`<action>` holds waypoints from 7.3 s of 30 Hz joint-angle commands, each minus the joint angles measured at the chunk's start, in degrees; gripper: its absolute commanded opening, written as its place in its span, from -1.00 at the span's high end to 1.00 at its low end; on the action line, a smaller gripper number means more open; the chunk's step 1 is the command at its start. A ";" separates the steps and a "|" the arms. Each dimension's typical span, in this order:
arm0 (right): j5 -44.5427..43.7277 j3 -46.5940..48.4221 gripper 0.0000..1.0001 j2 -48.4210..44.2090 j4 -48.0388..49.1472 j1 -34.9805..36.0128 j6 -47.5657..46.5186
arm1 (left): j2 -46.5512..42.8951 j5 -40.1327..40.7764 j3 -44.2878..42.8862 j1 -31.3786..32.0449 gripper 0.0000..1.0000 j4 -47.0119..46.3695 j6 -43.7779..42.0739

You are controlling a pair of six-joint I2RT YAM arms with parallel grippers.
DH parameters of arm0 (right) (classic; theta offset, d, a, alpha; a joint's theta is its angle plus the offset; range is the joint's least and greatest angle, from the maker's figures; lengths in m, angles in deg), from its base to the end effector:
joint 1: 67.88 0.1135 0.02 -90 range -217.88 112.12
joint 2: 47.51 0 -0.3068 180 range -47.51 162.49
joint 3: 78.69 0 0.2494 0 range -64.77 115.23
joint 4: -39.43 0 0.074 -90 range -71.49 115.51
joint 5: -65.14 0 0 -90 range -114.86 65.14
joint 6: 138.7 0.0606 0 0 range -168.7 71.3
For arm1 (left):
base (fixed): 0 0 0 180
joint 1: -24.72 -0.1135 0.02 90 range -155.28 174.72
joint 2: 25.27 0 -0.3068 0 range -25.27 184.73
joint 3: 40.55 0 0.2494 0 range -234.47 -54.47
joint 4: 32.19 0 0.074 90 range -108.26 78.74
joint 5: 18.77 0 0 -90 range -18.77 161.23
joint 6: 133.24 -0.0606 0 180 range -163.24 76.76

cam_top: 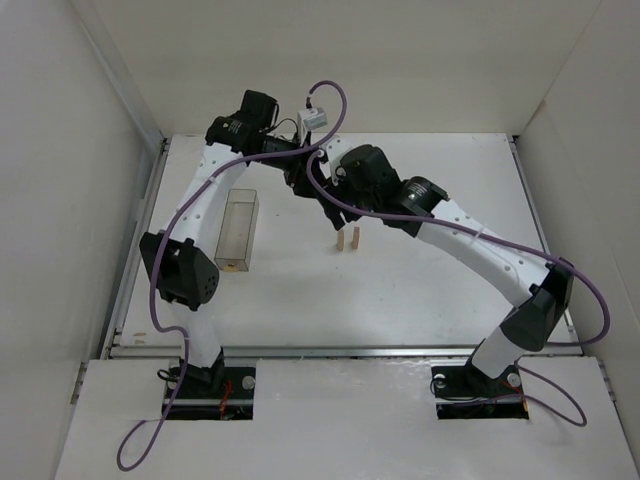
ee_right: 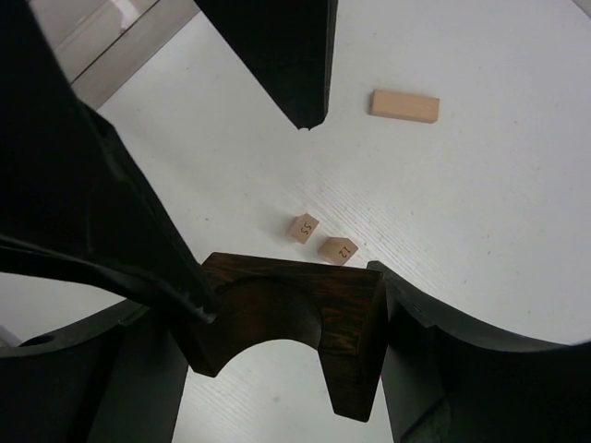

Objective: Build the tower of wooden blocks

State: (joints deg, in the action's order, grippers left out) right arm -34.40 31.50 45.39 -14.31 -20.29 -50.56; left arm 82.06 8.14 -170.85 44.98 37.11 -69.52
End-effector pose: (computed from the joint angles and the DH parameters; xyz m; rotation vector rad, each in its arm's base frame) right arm 0.2645 0.2747 0.4146 -0.8388 2.0438 0.2631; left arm 0.3669 -0.1930 0.4303 1.2775 1.6898 -1.2178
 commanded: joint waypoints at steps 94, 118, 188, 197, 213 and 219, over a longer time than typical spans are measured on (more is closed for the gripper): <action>-2.06 -15.94 -0.42 16.17 -4.48 -26.24 27.01 | -3.71 34.26 8.62 -6.01 -0.39 -9.67 16.53; -6.19 -11.54 -0.69 14.50 -7.74 -21.05 25.42 | -3.71 33.73 8.10 -6.01 -0.39 -9.14 16.53; -2.24 12.79 0.94 17.13 -20.12 -9.45 28.59 | -4.23 47.62 9.94 -7.07 -0.39 -11.08 20.75; -2.24 15.26 0.94 21.09 -20.74 -8.92 27.45 | -4.76 47.09 10.47 -7.07 -0.39 -11.08 20.22; -1.18 17.46 0.94 24.52 -20.22 -8.39 26.92 | -4.76 46.57 11.00 -7.07 -0.39 -11.61 20.22; -0.65 17.99 0.94 25.66 -20.22 -8.39 26.92 | -4.76 46.57 11.00 -7.07 -0.39 -11.61 20.22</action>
State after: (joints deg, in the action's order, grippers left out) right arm -35.36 46.95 70.79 -34.39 -29.42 -23.42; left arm 80.29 55.13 -160.01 38.11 26.47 -49.57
